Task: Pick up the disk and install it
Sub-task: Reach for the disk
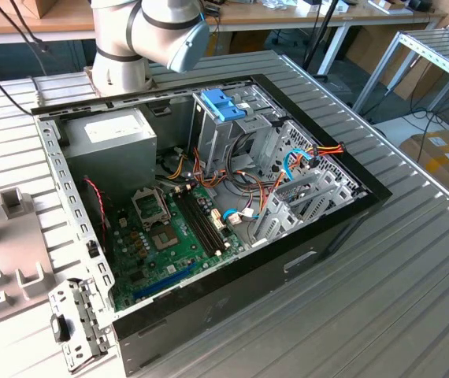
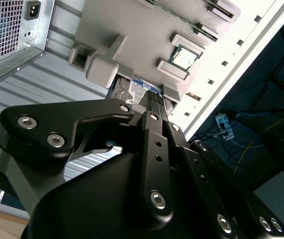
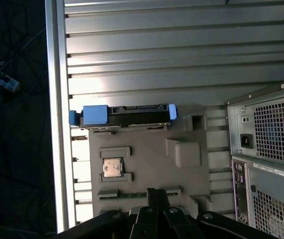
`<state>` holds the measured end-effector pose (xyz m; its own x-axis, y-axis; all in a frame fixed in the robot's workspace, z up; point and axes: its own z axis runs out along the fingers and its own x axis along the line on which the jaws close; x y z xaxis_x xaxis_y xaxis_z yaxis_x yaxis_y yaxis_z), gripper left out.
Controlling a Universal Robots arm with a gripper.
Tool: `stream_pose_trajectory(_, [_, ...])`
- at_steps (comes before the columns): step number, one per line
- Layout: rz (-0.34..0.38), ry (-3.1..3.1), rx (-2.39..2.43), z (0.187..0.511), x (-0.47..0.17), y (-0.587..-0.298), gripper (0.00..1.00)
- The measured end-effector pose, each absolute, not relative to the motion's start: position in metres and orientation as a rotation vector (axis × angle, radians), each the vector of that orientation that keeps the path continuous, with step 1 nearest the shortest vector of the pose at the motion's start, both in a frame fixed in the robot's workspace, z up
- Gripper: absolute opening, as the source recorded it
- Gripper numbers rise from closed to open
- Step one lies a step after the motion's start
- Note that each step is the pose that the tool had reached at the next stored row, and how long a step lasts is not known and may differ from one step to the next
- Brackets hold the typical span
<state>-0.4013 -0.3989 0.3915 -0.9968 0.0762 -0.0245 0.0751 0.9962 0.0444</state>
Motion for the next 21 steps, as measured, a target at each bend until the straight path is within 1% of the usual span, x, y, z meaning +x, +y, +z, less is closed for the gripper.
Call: stream_pose_trajectory(21, [0.068, 3.113, 0.118, 0.391, -0.413, -0.399, 0.11])
